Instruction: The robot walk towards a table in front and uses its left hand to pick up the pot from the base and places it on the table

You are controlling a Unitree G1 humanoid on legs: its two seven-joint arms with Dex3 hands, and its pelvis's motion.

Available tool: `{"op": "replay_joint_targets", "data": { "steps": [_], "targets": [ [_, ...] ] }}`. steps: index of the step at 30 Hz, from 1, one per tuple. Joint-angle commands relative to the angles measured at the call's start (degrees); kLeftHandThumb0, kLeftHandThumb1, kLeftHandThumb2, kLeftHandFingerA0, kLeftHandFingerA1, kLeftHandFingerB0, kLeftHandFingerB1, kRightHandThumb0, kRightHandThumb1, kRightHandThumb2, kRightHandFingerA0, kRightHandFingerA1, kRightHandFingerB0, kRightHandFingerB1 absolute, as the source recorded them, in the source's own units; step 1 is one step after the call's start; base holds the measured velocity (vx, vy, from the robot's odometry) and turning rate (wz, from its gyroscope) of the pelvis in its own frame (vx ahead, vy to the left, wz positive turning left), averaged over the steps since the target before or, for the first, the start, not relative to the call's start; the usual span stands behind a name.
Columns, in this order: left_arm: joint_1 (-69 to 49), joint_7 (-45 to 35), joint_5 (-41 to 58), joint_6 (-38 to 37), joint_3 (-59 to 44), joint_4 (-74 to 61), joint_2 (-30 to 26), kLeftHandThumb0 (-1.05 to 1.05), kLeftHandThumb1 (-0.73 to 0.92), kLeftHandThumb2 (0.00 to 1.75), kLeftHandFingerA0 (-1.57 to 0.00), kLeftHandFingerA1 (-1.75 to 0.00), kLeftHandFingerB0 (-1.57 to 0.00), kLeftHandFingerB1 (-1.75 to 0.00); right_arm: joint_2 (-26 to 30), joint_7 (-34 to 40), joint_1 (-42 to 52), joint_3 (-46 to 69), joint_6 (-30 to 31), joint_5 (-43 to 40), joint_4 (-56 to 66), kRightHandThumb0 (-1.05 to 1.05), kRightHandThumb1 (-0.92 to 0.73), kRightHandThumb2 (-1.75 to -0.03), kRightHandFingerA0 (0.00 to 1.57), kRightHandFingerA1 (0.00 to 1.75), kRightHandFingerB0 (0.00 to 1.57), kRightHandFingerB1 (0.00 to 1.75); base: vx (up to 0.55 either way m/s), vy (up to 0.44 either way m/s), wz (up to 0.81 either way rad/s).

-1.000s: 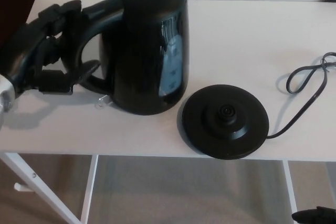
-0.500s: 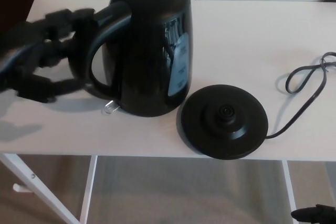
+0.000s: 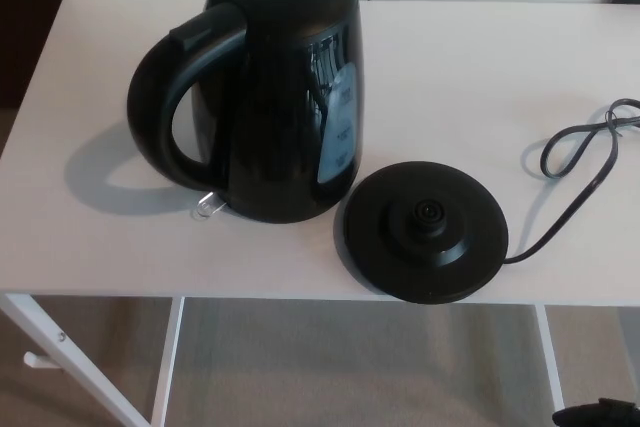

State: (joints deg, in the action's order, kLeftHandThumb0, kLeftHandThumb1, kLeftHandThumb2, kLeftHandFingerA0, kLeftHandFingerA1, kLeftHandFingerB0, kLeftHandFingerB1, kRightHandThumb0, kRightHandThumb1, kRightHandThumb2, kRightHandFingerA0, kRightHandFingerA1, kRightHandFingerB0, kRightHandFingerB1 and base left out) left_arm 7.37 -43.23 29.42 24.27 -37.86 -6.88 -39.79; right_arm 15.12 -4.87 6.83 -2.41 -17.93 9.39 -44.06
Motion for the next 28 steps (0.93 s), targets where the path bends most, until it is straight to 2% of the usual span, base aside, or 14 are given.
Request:
{"op": "replay_joint_targets", "data": {
  "steps": [1,2,4,6,7,9,10,13,15,16,20,21,25,28],
  "targets": [
    [-26.2,-11.6,10.1,-6.8,-21.5,1.4,11.0,-0.97,0.54,0.59,0.00,0.00,0.00,0.00,1.4,0.1,2.6,-0.8,-0.3,1.2,-2.8,-0.45,-0.57,-0.57,0.84,0.52,0.68,0.48,0.00,0.000,0.00],
    [-33.4,-14.5,9.1,-10.9,-21.3,0.3,16.5,-1.00,0.52,0.62,0.00,0.00,0.00,0.00,1.4,0.1,2.7,-1.1,-0.6,1.4,-3.5,-0.45,-0.57,-0.58,0.83,0.52,0.67,0.47,0.00,0.000,0.00],
    [-40.0,-16.9,7.0,-15.1,-19.3,0.7,21.5,-0.95,0.50,0.68,0.00,-0.01,0.00,0.00,1.0,0.6,2.5,-1.3,-1.7,1.5,-4.6,-0.44,-0.56,-0.57,0.85,0.53,0.67,0.48,0.00,0.000,0.00],
    [-44.4,-19.7,6.5,-16.4,-17.4,1.9,24.2,-0.88,0.51,0.61,0.00,-0.01,0.00,-0.04,0.4,1.1,2.8,-1.5,-1.9,1.5,-5.2,-0.44,-0.56,-0.57,0.85,0.53,0.67,0.47,0.00,0.000,0.00],
    [-46.9,-20.3,4.0,-19.6,-14.6,3.4,26.0,-0.79,0.43,0.86,0.00,0.00,0.00,-0.06,0.1,1.3,2.8,-1.4,-2.3,1.2,-5.8,-0.44,-0.56,-0.57,0.83,0.53,0.67,0.48,0.00,0.000,0.00],
    [-52.7,-20.3,-3.8,-28.4,-6.7,7.0,30.0,-0.78,0.43,0.75,0.00,-0.03,0.00,-0.01,-0.6,1.6,3.5,-0.8,-3.9,0.2,-7.0,-0.45,-0.57,-0.57,0.80,0.54,0.65,0.48,0.00,0.000,0.00],
    [-54.9,-18.5,-8.8,-33.1,-2.7,8.7,30.1,-0.80,0.46,0.85,0.00,-0.05,0.00,-0.04,-0.9,1.7,4.0,-0.5,-4.6,-0.2,-7.4,-0.45,-0.56,-0.57,0.80,0.54,0.65,0.48,0.00,0.000,0.00],
    [-56.7,-6.9,-25.0,-41.9,9.2,13.2,26.5,-0.63,0.39,0.78,0.00,-0.14,0.00,-0.10,-1.6,2.0,4.8,0.0,-4.5,-0.9,-7.0,-0.47,-0.58,-0.57,0.77,0.53,0.62,0.47,0.00,0.000,0.00],
    [-55.2,-2.0,-29.1,-43.1,13.5,15.8,26.0,-0.56,0.36,0.74,0.00,-0.16,0.00,-0.12,-1.7,2.4,4.9,0.2,-5.4,-1.0,-7.2,-0.49,-0.57,-0.57,0.76,0.54,0.60,0.47,0.00,0.000,0.00],
    [-52.7,2.2,-33.0,-42.3,18.0,17.3,25.6,-0.61,0.38,0.77,0.00,-0.16,0.00,-0.11,-2.0,2.0,4.8,1.0,-6.2,-2.0,-7.6,-0.55,-0.57,-0.57,0.66,0.55,0.57,0.47,0.00,0.000,0.00],
    [-45.5,6.5,-34.1,-34.5,25.5,20.4,25.8,-0.69,0.42,0.83,0.00,-0.15,0.00,-0.13,-2.2,2.4,5.2,1.7,-7.8,-2.5,-7.7,-0.70,-0.62,-0.59,0.54,0.53,0.47,0.42,0.00,0.000,0.00],
    [-44.1,7.4,-33.9,-33.3,26.6,21.2,26.0,-0.76,0.55,0.57,0.00,-0.24,0.00,-0.18,-2.2,2.3,5.4,1.8,-8.4,-2.7,-7.7,-0.72,-0.64,-0.60,0.49,0.51,0.42,0.40,0.00,0.000,0.00],
    [-37.2,11.2,-32.9,-30.3,29.6,27.6,27.1,-0.84,0.49,0.65,-0.02,-0.25,-0.01,-0.20,-2.7,3.6,6.1,2.1,-9.4,-2.4,-7.8,-0.74,-0.69,-0.61,0.43,0.48,0.36,0.37,0.00,0.000,0.00],
    [-34.9,11.7,-30.1,-30.0,28.7,31.3,28.3,-0.73,0.52,0.57,-0.03,-0.28,0.00,-0.24,-3.2,4.0,6.3,2.3,-9.8,-2.6,-7.8,-0.77,-0.69,-0.61,0.39,0.47,0.32,0.37,0.00,0.000,0.00]
  ]
}}
